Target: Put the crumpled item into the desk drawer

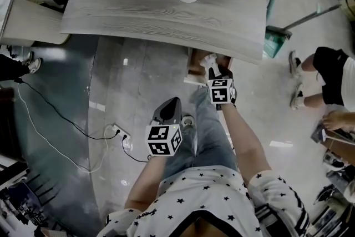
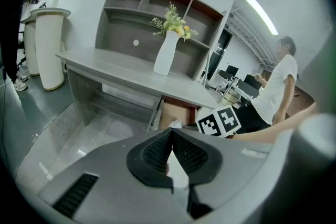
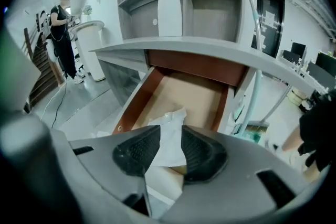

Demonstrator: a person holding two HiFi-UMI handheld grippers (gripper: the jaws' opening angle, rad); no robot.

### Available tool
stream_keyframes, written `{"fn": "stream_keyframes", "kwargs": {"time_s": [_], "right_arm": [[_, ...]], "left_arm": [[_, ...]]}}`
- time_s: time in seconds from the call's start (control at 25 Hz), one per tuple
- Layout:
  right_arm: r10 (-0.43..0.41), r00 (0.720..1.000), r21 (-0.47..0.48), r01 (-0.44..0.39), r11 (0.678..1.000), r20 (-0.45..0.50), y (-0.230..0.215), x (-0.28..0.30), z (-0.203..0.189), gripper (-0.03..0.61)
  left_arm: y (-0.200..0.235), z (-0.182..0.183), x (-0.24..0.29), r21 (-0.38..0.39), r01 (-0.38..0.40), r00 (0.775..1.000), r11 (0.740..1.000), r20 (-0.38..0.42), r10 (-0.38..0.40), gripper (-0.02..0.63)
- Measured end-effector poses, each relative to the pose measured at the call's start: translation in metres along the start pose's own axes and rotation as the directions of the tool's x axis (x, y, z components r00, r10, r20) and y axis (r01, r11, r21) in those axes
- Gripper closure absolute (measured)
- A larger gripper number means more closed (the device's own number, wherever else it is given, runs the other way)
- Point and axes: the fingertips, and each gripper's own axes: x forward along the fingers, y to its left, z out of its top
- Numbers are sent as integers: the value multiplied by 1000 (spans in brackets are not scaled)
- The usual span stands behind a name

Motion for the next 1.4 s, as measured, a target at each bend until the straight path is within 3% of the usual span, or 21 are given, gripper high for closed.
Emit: {"fn": "stream_keyframes", "kwargs": {"time_s": [0.8,1.4], "right_arm": [[21,974,38,-30,999,227,40,-137,33,472],[10,914,24,-21,999,405,68,-255,51,557]], "left_arm": [[-29,19,-65,68,44,993,997,109,-51,601],[-55,30,-104,149,104,978,983,164,-128,601]]}}
